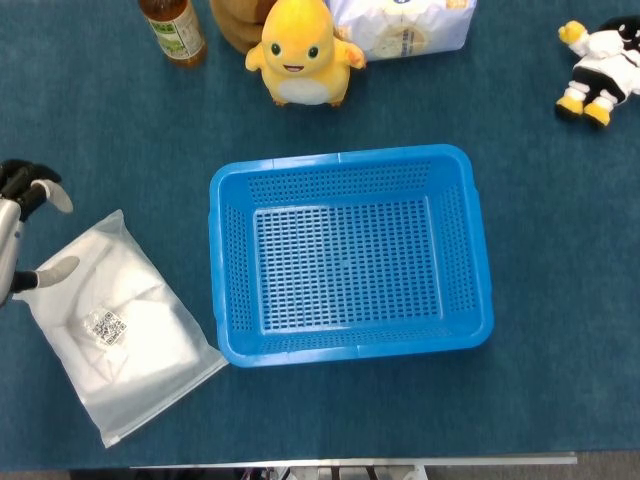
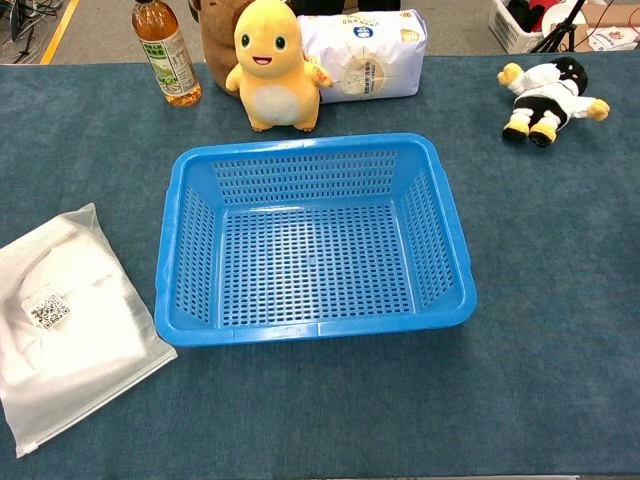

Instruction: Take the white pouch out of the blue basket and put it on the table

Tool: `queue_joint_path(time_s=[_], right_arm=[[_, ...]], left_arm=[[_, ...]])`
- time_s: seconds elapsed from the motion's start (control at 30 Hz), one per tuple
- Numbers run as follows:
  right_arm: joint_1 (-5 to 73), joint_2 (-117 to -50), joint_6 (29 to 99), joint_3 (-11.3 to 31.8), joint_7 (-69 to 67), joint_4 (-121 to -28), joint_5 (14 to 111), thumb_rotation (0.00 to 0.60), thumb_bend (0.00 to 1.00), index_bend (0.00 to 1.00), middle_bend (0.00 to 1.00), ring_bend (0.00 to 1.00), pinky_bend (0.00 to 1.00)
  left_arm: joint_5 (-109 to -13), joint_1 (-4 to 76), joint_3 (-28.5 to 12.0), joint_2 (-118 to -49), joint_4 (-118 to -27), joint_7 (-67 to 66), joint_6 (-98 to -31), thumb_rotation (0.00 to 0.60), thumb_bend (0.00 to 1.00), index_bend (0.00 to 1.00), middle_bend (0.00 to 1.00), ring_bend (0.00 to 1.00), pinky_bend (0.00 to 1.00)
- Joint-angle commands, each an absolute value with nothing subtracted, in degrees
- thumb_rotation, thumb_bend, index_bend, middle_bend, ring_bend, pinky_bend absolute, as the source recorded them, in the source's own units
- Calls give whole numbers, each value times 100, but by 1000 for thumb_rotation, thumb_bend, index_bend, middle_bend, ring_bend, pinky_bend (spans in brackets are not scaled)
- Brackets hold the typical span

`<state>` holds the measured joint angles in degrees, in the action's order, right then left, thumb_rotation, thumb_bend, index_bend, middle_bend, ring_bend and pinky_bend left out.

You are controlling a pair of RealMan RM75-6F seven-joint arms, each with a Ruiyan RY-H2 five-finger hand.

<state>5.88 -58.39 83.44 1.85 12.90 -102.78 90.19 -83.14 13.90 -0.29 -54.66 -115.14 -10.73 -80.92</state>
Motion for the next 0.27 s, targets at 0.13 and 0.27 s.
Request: queue_joint_path(time_s=[0.13,0.27], right_arm=[[542,-5647,8421,205,1510,-10572,8996,600,0,299,284,248,448],[529,-5597,8436,212,1558,-10646,8982,600,0,299,285,249,448]], left_arm=[[-8338,1281,-29,-5640,-11252,-870,-8123,600,80,464,329,232,409],[-8354,1275,-63,-5715,-11194,-852,-8101,600,81,464,330,232,409]])
